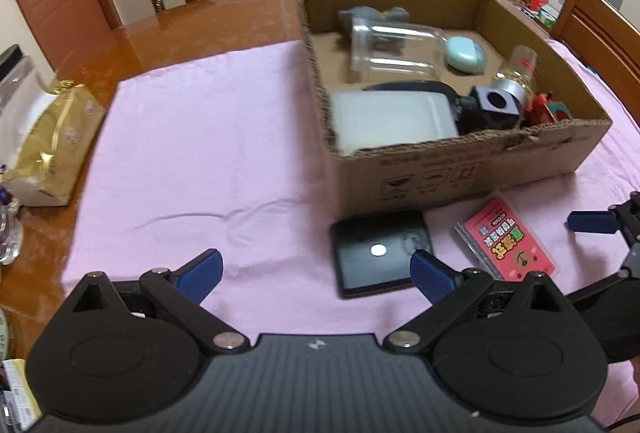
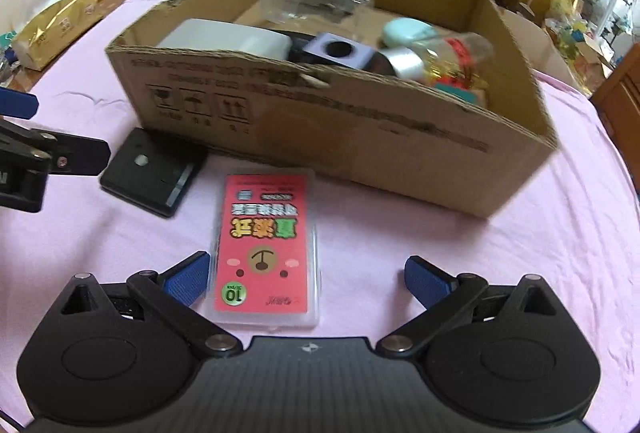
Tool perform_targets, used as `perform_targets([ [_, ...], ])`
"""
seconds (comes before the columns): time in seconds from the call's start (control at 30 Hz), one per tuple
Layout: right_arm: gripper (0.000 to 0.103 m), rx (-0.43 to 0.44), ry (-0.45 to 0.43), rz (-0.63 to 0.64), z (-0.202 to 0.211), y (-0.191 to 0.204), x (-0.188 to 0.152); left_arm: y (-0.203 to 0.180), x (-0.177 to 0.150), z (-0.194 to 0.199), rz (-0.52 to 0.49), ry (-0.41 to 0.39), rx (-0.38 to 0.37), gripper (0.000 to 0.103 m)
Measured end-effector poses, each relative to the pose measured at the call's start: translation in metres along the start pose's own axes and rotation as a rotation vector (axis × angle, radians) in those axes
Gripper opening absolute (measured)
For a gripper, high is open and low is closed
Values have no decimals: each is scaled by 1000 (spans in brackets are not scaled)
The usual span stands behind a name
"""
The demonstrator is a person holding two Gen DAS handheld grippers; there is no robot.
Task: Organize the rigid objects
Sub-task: 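Grasp the black device with the left tool while the right tool grasps the red card pack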
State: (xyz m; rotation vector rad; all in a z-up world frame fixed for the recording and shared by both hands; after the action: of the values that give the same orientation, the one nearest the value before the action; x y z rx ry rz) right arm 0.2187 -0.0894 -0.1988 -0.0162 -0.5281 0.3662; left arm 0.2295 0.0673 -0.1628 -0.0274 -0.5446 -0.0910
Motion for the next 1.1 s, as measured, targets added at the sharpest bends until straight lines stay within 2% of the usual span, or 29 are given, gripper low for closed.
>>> perform_targets([
  [0.37,103,-41,30,-119,4,-63,-24,-25,0,-34,8,43,-20,99],
  [0.4,103,-43,30,-123,3,-68,-24,-26,0,-36,11,45,-14,97],
  [0.47,103,-41,32,-120,3,-70,-24,-28,-2,-41,22,54,-12,88],
  [0.57,103,-15,40,-109,4,-67,-25,-29,-1,-38,42,26,-38,71],
  [0.73,103,112,17,-102,14,-44,-22,-28,0,-37,34,25,-39,71],
  [1.1,103,98,-29,-31,-7,-6,14,-7,-2,-37,38,31,-28,72],
])
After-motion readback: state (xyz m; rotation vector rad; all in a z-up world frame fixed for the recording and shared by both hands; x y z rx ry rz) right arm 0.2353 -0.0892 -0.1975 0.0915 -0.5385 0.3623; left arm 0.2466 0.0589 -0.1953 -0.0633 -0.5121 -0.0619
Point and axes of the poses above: each gripper's, at about its wrist camera, not at the fingertips, and z roughly against the way its jaws point, y to its left, x to its top, the point moved 7 cm from there along -z, roughly the way its jaws point, and after that the axes turned 4 degrees about -x, right-handed, at the moved point
